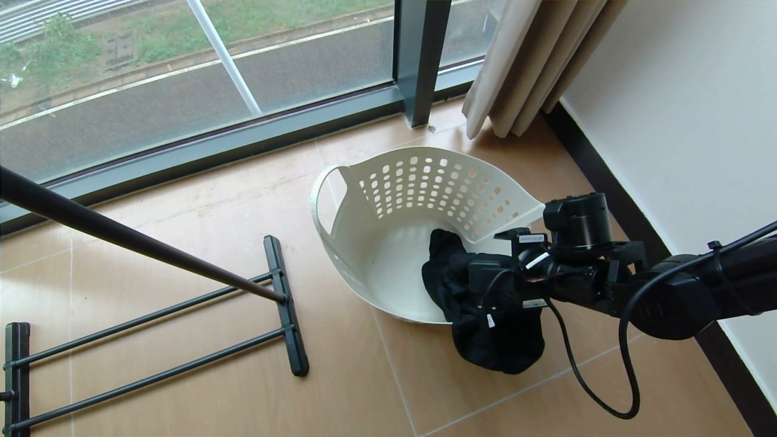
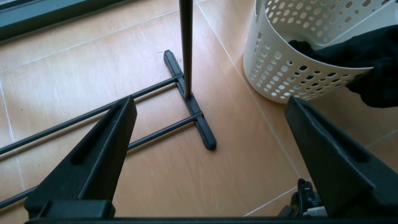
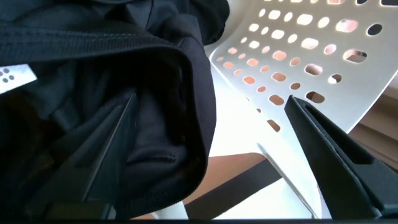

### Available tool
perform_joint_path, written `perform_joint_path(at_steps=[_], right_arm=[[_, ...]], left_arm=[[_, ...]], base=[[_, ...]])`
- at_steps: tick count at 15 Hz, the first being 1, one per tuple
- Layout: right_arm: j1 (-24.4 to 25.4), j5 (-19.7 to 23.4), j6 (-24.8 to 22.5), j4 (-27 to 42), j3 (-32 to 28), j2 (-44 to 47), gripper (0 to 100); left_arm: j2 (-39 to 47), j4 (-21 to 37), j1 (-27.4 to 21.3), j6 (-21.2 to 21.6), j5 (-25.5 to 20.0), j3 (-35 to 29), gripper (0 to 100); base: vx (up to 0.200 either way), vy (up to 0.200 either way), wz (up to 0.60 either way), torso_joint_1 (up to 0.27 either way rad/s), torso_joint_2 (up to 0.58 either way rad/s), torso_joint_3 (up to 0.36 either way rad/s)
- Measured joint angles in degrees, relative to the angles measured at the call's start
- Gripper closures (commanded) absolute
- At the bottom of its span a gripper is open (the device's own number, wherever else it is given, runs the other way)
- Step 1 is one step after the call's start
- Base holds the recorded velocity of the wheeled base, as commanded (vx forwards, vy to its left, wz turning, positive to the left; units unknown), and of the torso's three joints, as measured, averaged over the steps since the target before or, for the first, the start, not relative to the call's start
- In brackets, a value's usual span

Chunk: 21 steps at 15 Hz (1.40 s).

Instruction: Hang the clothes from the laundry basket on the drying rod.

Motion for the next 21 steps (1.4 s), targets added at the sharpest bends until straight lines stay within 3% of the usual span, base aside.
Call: perform_joint_path(at_steps=[6, 13, 21], right_arm=[[0.1, 0.1, 1.1, 0.0, 0.6, -1.7, 100], [1.0, 0.1, 6.0, 0.4, 5.2, -13.8, 100], [3.4, -0.2, 6.1, 0.1, 10.3, -19.2, 100]], left_arm=[[0.0, 0.0, 0.0, 0.0, 0.0, 0.0, 0], [0.0, 0.0, 0.0, 0.0, 0.0, 0.0, 0], [0.0, 0.0, 0.0, 0.0, 0.0, 0.0, 0]], base=[[0.0, 0.0, 0.0, 0.0, 0.0, 0.0], [0.0, 0.0, 0.0, 0.0, 0.0, 0.0], [0.0, 0.0, 0.0, 0.0, 0.0, 0.0]])
